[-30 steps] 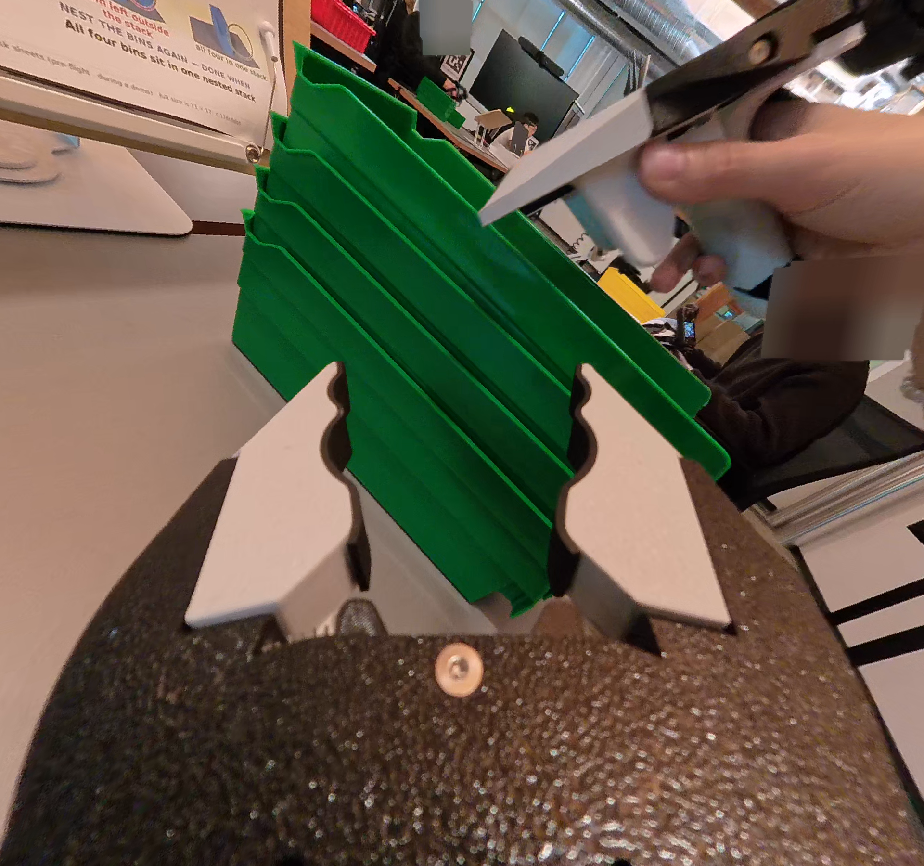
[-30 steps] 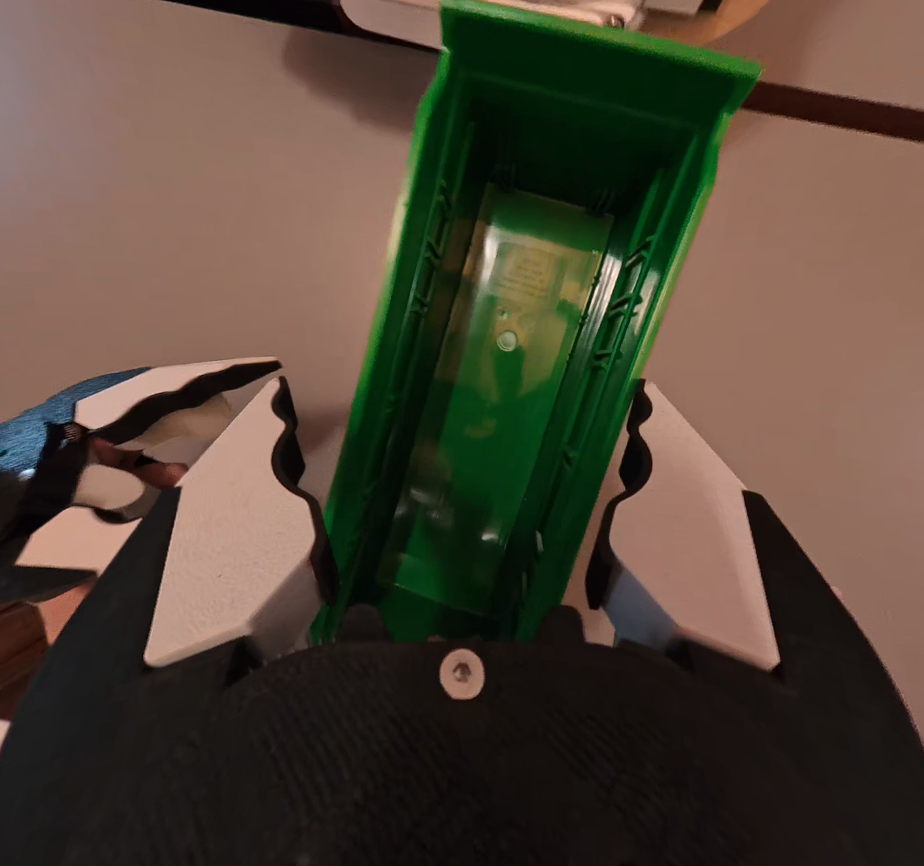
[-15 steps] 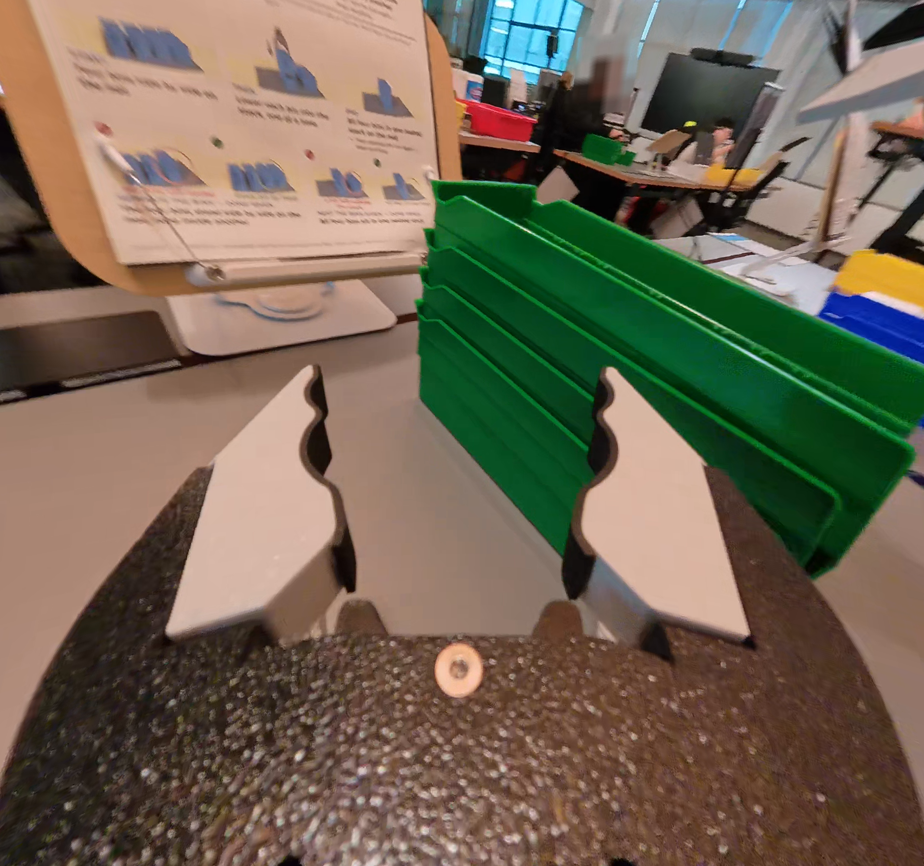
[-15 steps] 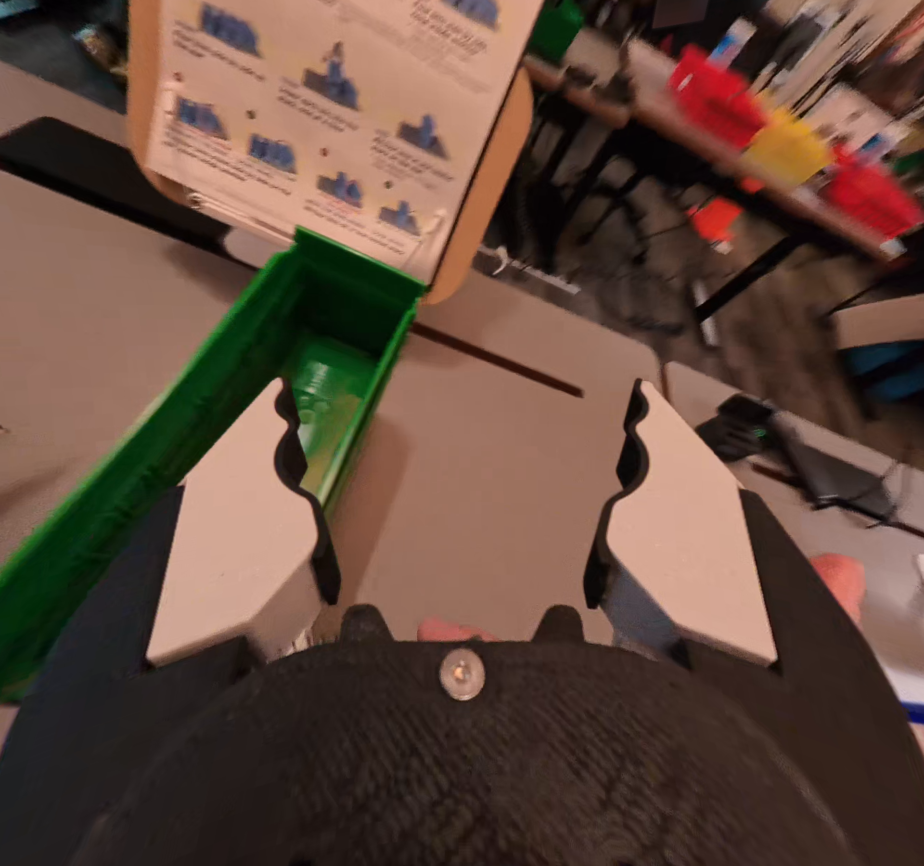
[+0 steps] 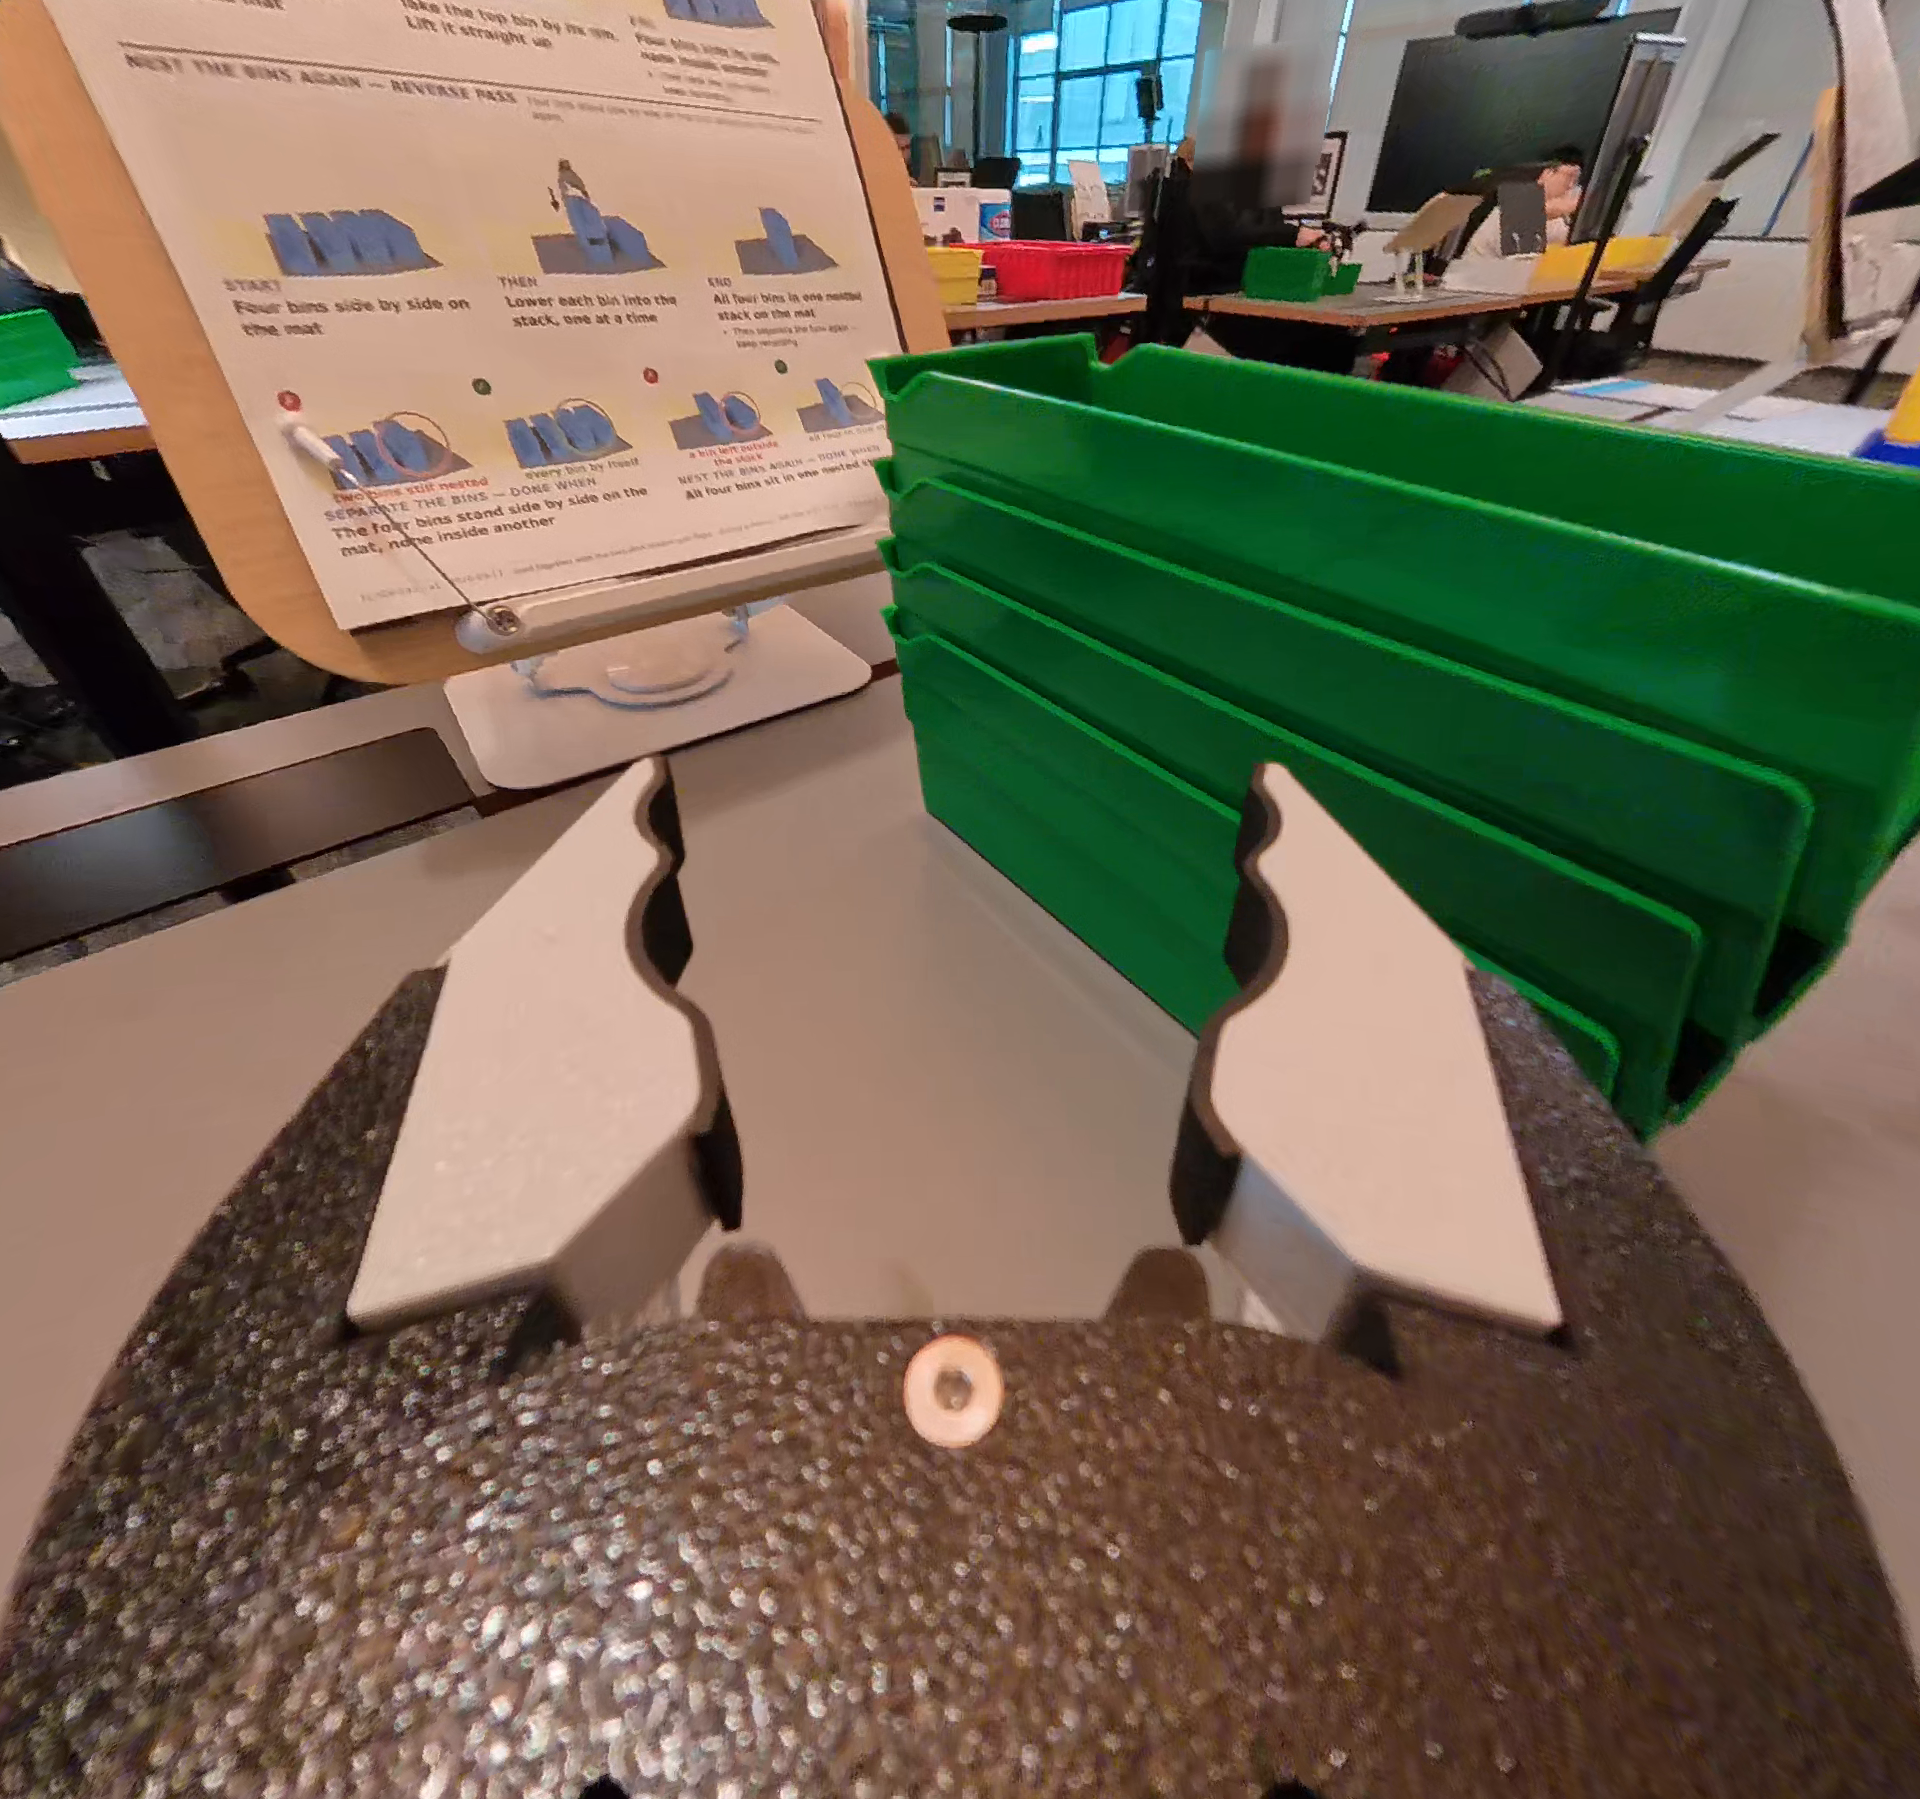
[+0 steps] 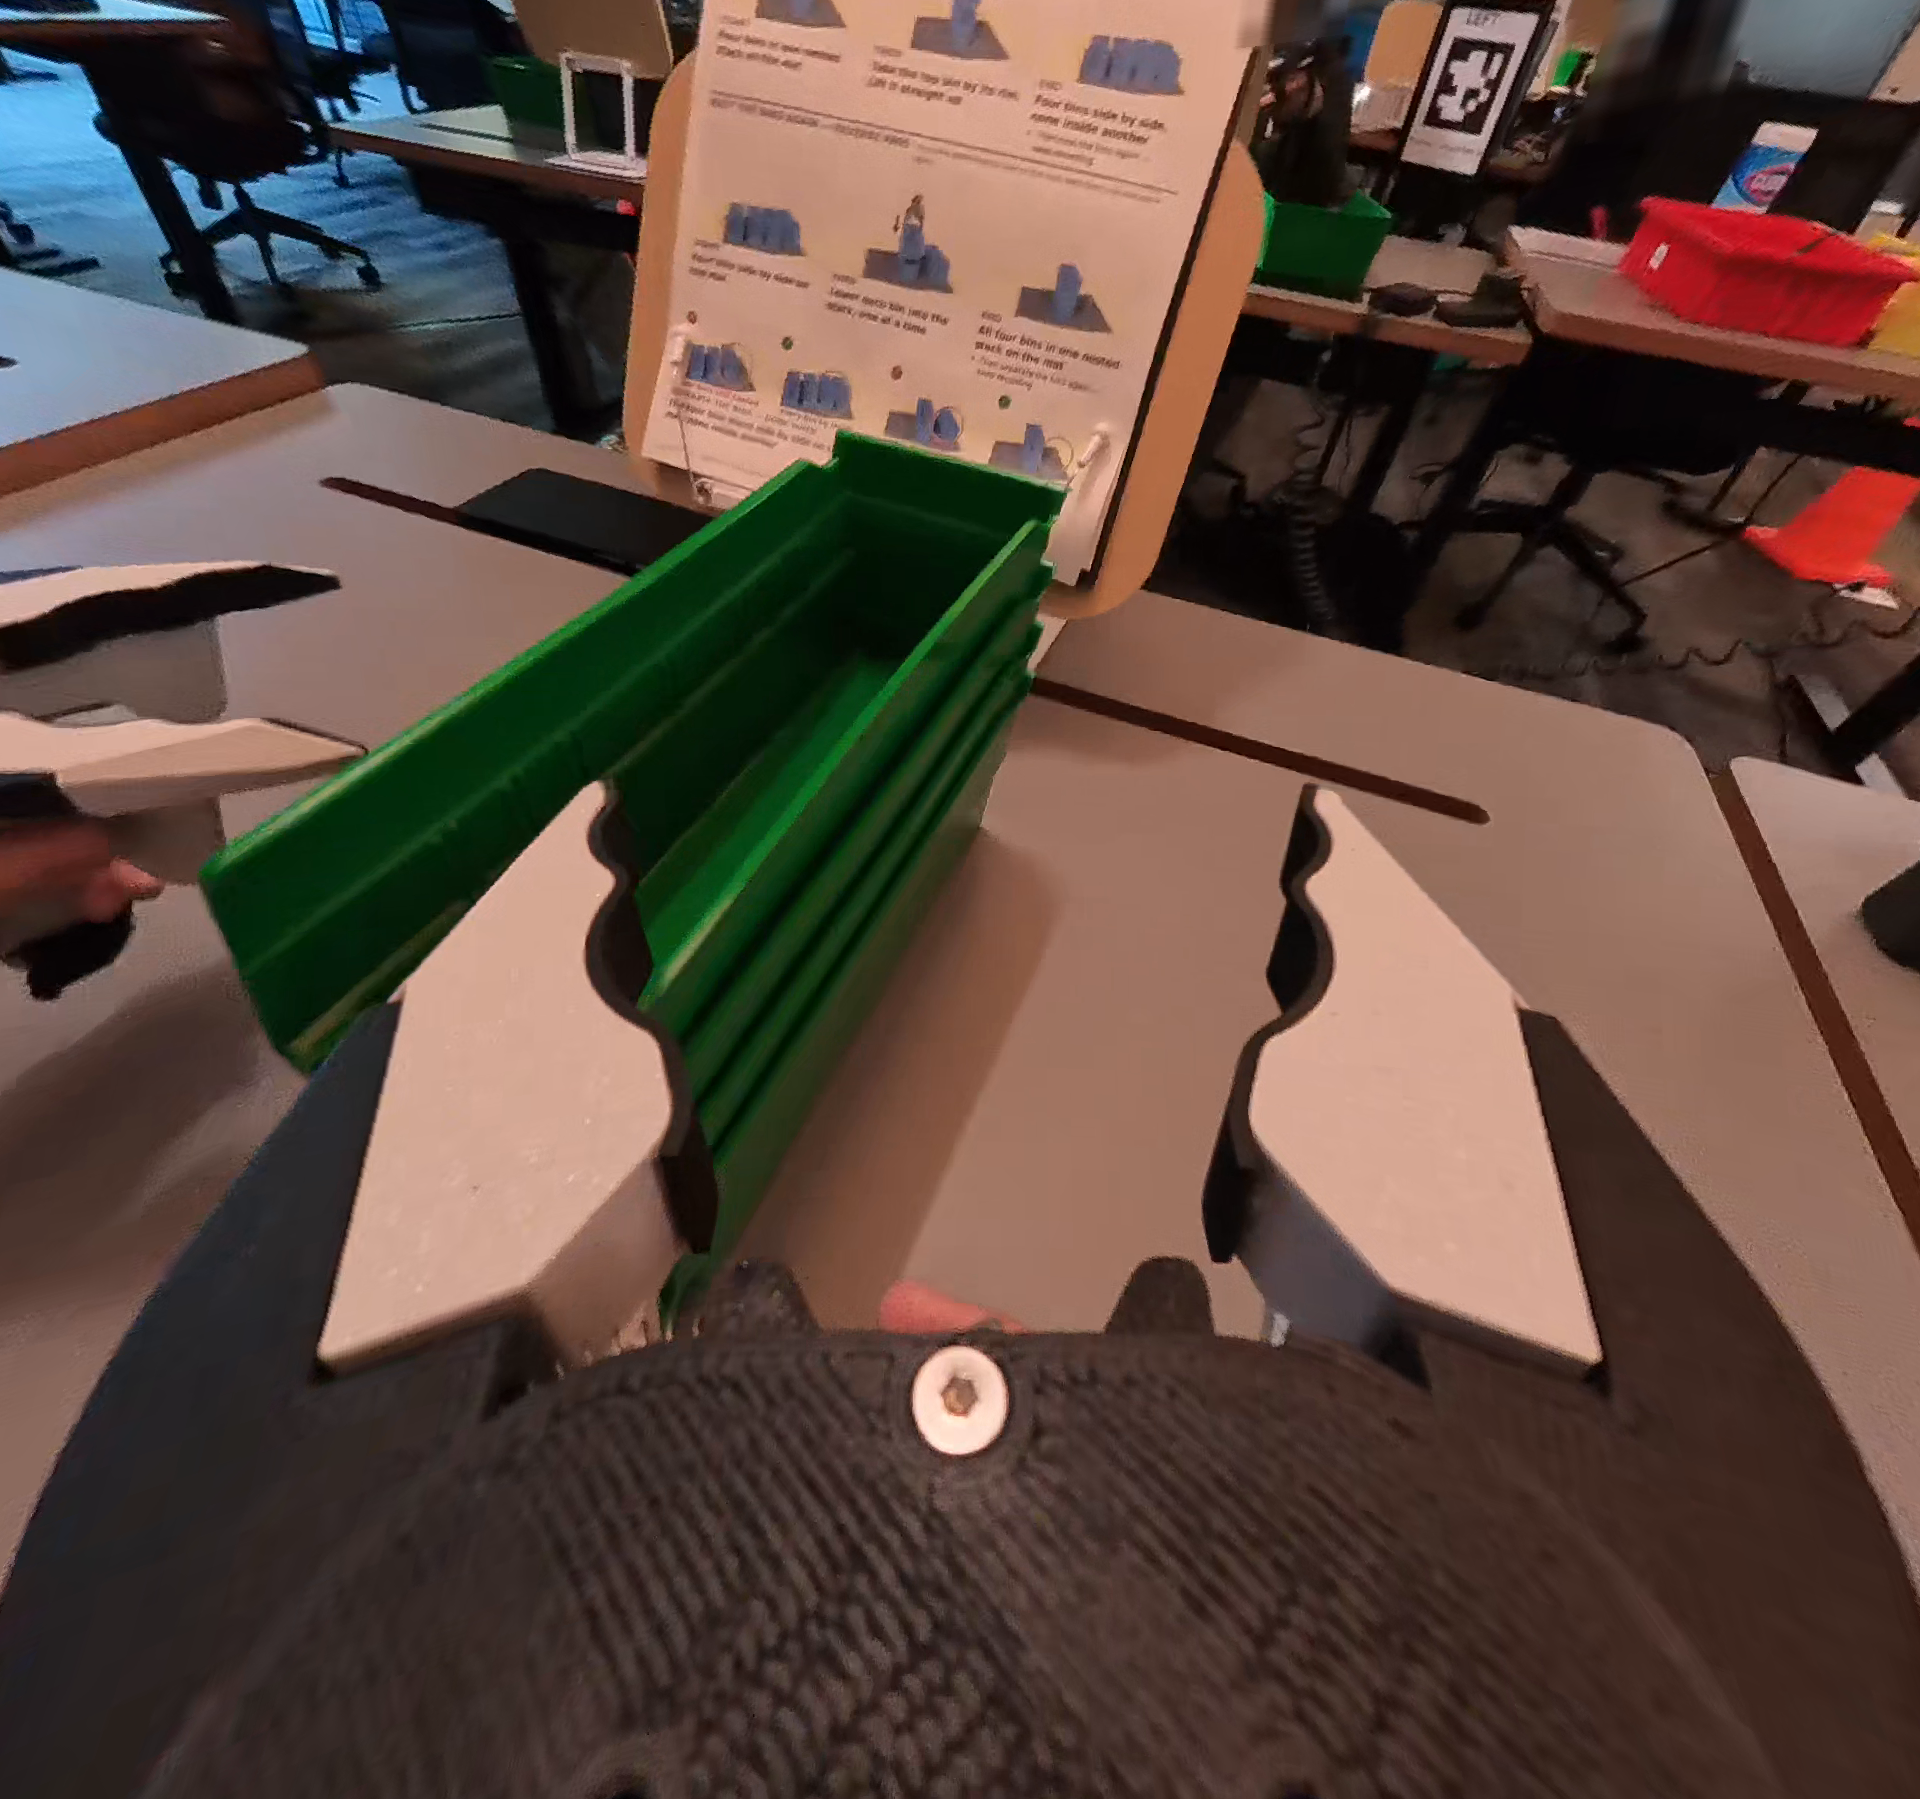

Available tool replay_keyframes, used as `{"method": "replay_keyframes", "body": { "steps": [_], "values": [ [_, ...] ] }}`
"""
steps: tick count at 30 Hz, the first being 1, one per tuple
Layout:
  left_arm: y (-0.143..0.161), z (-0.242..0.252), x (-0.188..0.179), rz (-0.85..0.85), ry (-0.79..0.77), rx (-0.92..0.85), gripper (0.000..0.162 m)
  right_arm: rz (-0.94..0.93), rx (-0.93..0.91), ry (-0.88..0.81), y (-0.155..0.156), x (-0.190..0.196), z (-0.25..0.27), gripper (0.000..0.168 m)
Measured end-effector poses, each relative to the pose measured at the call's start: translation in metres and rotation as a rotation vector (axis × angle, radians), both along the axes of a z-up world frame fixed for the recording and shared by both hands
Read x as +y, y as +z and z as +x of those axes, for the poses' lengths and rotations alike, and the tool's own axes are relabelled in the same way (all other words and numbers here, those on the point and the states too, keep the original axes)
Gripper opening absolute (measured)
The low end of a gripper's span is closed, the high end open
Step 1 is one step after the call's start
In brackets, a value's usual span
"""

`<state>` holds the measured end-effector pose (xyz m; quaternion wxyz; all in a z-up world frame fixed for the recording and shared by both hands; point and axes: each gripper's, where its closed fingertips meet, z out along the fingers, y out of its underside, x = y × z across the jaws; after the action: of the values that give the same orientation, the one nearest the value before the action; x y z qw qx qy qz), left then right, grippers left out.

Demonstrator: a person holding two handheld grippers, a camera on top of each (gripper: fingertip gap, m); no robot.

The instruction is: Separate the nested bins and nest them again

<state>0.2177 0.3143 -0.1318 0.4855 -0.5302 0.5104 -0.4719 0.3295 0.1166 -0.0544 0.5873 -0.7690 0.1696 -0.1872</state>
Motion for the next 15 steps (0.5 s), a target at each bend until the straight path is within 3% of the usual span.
{"method": "replay_keyframes", "body": {
  "steps": [4, 8, 10, 15],
  "values": [
    [-0.003, -0.008, -0.015, -0.007, -0.063, -0.017, 0.106, 0.009, -0.018, -0.009, -0.031, -0.024, -0.005, 0.122],
    [-0.01, -0.017, -0.027, 0.025, -0.097, -0.008, 0.106, 0.185, 0.114, 0.002, -0.052, -0.046, -0.001, 0.12],
    [-0.009, -0.024, -0.028, 0.066, -0.081, -0.031, 0.104, 0.291, 0.149, 0.057, -0.047, -0.055, -0.006, 0.12],
    [-0.01, -0.036, -0.038, 0.038, -0.084, -0.01, 0.104, 0.28, 0.029, -0.023, -0.057, -0.085, 0.021, 0.131]
  ]
}}
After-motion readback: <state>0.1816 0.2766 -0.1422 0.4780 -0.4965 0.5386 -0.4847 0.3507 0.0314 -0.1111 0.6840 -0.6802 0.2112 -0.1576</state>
